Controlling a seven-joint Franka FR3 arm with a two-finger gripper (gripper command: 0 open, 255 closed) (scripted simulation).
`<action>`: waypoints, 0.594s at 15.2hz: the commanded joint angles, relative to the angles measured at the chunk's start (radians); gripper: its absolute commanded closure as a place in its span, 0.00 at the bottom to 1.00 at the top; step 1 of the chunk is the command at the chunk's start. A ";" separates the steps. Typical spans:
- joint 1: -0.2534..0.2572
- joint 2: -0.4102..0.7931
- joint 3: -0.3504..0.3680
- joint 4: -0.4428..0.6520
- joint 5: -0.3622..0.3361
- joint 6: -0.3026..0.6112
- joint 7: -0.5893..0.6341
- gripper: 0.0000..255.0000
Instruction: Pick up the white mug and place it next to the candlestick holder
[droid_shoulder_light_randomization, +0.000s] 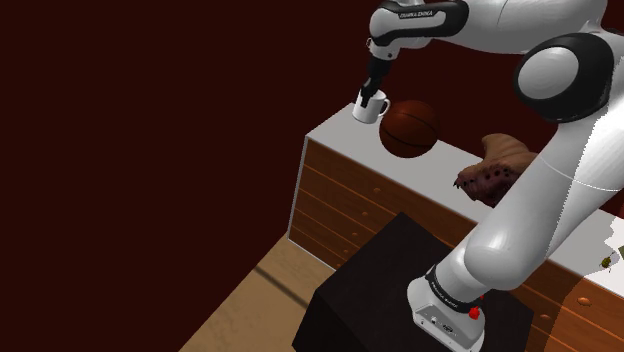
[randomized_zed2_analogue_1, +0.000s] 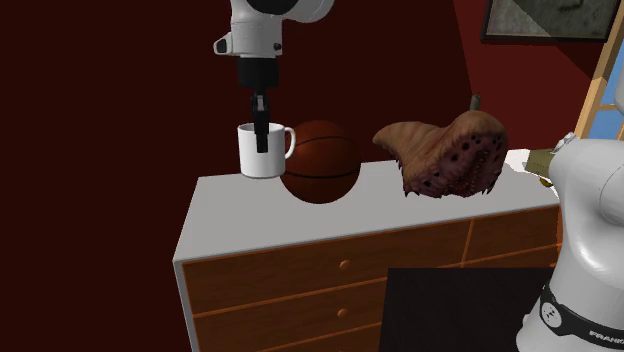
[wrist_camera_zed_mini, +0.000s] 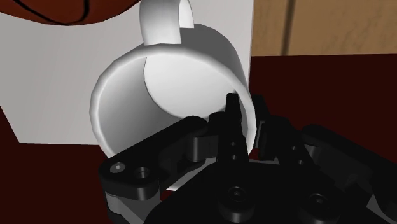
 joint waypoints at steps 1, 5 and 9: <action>0.000 -0.004 0.000 0.019 -0.002 -0.023 0.001 1.00; 0.000 -0.007 -0.001 0.070 -0.003 -0.076 0.002 1.00; -0.001 -0.006 -0.001 0.125 -0.003 -0.130 0.002 1.00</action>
